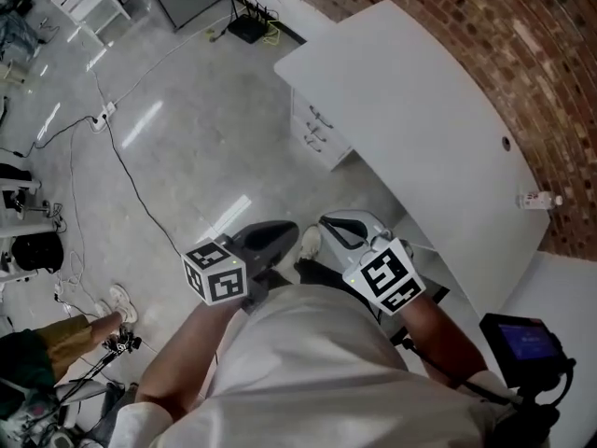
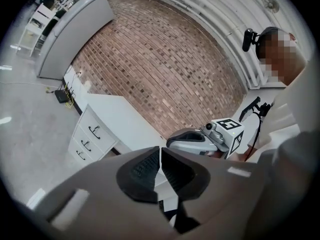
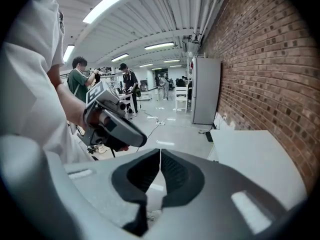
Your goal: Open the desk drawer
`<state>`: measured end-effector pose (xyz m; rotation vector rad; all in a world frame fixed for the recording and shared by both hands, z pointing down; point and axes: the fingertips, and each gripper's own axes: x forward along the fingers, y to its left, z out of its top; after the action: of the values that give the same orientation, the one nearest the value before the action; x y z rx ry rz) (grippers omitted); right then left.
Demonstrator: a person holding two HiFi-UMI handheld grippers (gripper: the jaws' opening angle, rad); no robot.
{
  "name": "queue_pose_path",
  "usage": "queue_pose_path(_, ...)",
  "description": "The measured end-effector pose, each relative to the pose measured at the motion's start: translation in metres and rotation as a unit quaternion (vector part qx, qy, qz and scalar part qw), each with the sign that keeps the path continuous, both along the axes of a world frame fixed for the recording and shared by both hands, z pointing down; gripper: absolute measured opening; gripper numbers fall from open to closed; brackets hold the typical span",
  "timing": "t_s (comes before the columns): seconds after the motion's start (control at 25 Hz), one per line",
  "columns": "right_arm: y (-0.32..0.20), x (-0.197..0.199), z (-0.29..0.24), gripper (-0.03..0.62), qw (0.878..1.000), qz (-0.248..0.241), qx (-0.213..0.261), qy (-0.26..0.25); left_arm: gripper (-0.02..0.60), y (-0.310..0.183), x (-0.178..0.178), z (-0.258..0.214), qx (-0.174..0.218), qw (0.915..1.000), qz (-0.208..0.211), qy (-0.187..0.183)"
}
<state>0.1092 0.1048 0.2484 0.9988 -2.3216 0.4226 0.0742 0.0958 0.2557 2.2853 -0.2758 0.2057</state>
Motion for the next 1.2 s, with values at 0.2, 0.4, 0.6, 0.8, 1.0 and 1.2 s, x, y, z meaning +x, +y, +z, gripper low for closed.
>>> queue_pose_path(0.2, -0.028, 0.018, 0.028, 0.008, 0.999, -0.026, -0.024, -0.007, 0.017, -0.037, 0.02, 0.018, -0.018, 0.9995, -0.027, -0.005)
queue_pose_path(0.4, -0.047, 0.023, 0.055, 0.008, 0.999, -0.027, -0.039, -0.01, 0.017, -0.066, 0.031, 0.058, -0.08, 0.995, -0.046, 0.037)
queue_pose_path(0.6, -0.071, 0.023, 0.07, 0.008, 0.998, -0.021, -0.062, -0.015, 0.017, -0.106, 0.043, 0.095, -0.123, 0.9894, -0.057, 0.054)
queue_pose_path(0.8, -0.093, 0.013, 0.089, 0.008, 0.996, -0.016, -0.092, -0.016, 0.028, -0.146, 0.044, 0.148, -0.184, 0.9766, -0.083, 0.074)
queue_pose_path(1.0, -0.113, -0.001, 0.107, 0.008, 0.993, -0.027, -0.116, -0.013, 0.061, -0.18, 0.052, 0.213, -0.235, 0.9631, -0.098, 0.087)
queue_pose_path(1.2, -0.121, -0.016, 0.116, 0.008, 0.99, -0.038, -0.137, -0.014, 0.078, -0.215, 0.055, 0.267, -0.273, 0.9503, -0.119, 0.091)
